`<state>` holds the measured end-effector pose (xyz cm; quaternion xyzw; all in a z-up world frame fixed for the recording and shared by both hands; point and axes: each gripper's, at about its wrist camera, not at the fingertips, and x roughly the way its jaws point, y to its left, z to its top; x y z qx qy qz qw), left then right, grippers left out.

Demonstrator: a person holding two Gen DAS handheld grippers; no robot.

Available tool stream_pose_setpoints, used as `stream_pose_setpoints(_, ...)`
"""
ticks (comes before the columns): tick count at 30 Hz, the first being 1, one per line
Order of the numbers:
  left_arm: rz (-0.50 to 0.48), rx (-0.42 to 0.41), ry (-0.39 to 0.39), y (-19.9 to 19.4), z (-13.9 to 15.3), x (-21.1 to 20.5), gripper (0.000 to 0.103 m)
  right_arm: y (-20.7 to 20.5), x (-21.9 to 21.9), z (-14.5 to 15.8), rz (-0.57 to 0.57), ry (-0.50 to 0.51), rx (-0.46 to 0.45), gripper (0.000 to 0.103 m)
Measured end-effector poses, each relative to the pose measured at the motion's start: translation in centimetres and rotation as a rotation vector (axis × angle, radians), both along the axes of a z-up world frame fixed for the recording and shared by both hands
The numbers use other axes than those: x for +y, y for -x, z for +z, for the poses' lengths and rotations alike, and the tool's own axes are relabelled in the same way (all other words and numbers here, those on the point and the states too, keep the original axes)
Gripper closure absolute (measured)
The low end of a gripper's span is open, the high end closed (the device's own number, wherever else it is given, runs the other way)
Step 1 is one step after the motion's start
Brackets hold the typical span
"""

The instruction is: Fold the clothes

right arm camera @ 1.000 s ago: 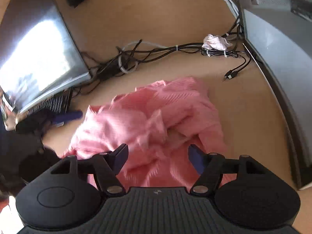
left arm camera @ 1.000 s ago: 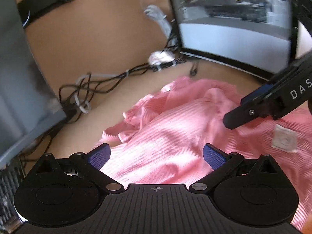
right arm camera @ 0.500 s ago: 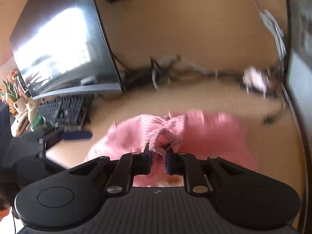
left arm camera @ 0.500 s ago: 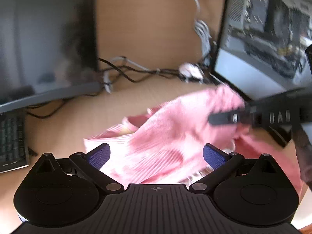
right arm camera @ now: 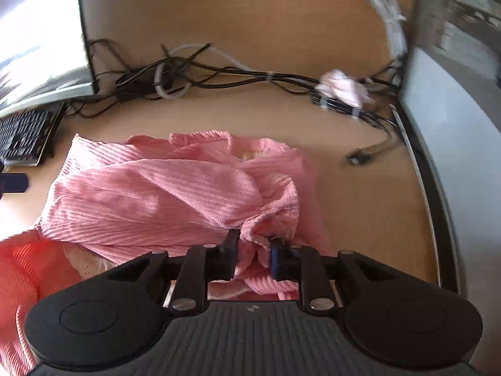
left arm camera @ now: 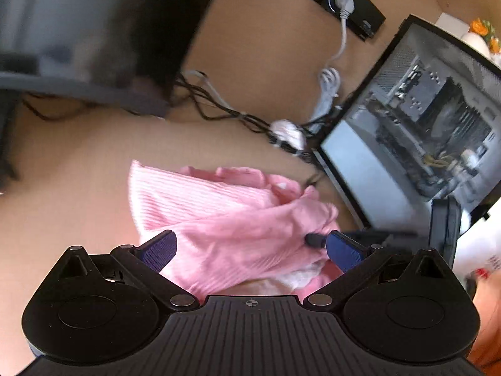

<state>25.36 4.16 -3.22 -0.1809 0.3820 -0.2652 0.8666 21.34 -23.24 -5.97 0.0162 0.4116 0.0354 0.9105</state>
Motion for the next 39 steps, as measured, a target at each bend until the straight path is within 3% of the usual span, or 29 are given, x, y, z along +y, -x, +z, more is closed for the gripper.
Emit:
stream_pose_setpoints(1, 0.011, 0.020, 0.037, -0.6, -0.5, 0.0, 0.000, 0.4, 0.0, 0.6, 0.002, 0.017, -0.031, 0.074)
stream_pose_setpoints(3, 0.044, 0.075, 0.097, -2.0, -1.7, 0.2, 0.000, 1.0, 0.4, 2.6, 0.026, 0.067, -0.127, 0.052)
stream_pose_setpoints(4, 0.065, 0.110, 0.115, -2.6, -2.4, 0.3, 0.000, 1.3, 0.6, 3.7, 0.039, 0.092, -0.175, 0.050)
stream_pose_setpoints(7, 0.144, 0.161, 0.130, -4.5, -4.5, -0.4, 0.000, 0.8, 1.0, 4.5, 0.126, 0.030, -0.195, 0.051)
stream_pose_setpoints(9, 0.168, 0.174, 0.096, -5.8, -5.5, -0.6, 0.000, -0.2, 1.5, 2.9, 0.164, 0.005, -0.152, 0.056)
stream_pose_setpoints(12, 0.166, 0.115, 0.011, -6.4, -4.9, -0.8, 0.000, -3.2, 1.7, -1.5, 0.140, -0.011, -0.045, 0.060)
stream_pose_setpoints(14, 0.178, 0.082, -0.013, -6.4, -4.0, -0.3, 0.000, -4.5, 1.3, -2.4, 0.128, -0.041, -0.049, 0.059)
stream_pose_setpoints(16, 0.157, 0.041, -0.004, -5.9, -2.6, 0.3, 0.000, -4.9, 1.0, -1.8, 0.110, -0.062, -0.047, 0.060)
stream_pose_setpoints(18, 0.079, -0.030, 0.011, -4.8, -1.1, 0.2, 0.000, -3.4, 0.2, 0.3, 0.103, -0.063, -0.107, 0.060)
stream_pose_setpoints(20, 0.012, -0.049, 0.046, -4.1, -0.8, -0.5, 0.000, -1.9, -0.1, 1.9, 0.072, 0.019, -0.188, 0.060)
stream_pose_setpoints(22, -0.009, 0.000, 0.054, -4.6, -2.2, -1.7, 0.000, -1.7, -0.1, 2.0, 0.034, 0.092, -0.231, 0.060)
stream_pose_setpoints(26, 0.020, 0.109, -0.001, -5.6, -5.6, -2.8, 0.000, -2.9, 0.2, -1.9, 0.042, 0.030, -0.109, 0.060)
stream_pose_setpoints(29, 0.020, 0.107, -0.011, -5.9, -5.6, -2.4, 0.000, -2.9, 0.1, -4.1, 0.041, 0.038, -0.074, 0.060)
stream_pose_setpoints(35, 0.288, 0.069, -0.120, -6.2, -2.5, 1.8, 0.000, -3.4, -1.7, 0.1, -0.003, -0.047, -0.117, 0.059)
stream_pose_setpoints(39, 0.360, 0.154, -0.216, -8.8, -4.3, 1.9, 0.004, -7.3, -2.2, -0.8, -0.066, -0.085, -0.049, 0.056)
